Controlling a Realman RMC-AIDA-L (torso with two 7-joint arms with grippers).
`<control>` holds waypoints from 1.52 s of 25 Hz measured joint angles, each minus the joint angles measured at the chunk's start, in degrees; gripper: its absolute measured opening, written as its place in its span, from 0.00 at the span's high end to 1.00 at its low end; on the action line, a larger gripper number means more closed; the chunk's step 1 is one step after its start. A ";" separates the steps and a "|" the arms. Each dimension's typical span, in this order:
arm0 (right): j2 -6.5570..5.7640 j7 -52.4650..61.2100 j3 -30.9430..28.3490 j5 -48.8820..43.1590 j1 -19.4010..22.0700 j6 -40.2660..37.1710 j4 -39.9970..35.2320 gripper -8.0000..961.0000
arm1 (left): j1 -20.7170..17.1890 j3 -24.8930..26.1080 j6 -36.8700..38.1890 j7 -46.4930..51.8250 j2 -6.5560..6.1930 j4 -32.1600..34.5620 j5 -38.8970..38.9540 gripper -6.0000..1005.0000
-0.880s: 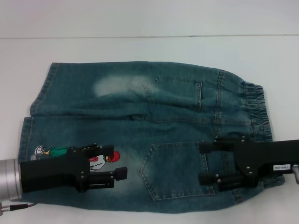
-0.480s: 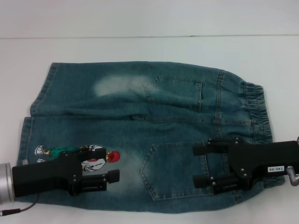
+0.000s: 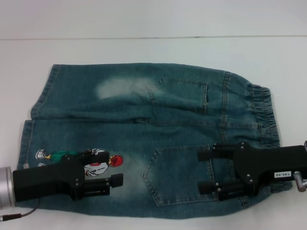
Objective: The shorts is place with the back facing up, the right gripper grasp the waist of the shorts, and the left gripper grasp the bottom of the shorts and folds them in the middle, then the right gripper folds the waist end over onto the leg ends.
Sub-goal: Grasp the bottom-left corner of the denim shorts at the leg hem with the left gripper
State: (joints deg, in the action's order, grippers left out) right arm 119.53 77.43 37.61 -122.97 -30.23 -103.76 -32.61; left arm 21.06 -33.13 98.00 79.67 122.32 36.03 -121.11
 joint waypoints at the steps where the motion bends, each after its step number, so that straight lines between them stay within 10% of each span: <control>1: 0.00 0.00 0.01 0.01 0.00 0.09 0.00 0.05 | 0.00 0.00 0.00 0.01 0.01 0.00 0.00 0.11; 19: 0.09 0.00 0.02 0.19 0.51 0.47 0.19 0.05 | -9.52 17.85 6.77 12.29 0.31 17.11 -4.30 0.11; 38: 0.00 0.00 -0.13 0.20 0.91 0.50 0.17 0.05 | -10.34 20.69 0.70 12.80 0.32 20.68 -15.38 0.12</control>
State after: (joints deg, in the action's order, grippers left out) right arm 119.53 77.42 37.48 -122.78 -29.32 -103.27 -32.43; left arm 10.73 -12.44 98.70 92.47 122.64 56.71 -136.50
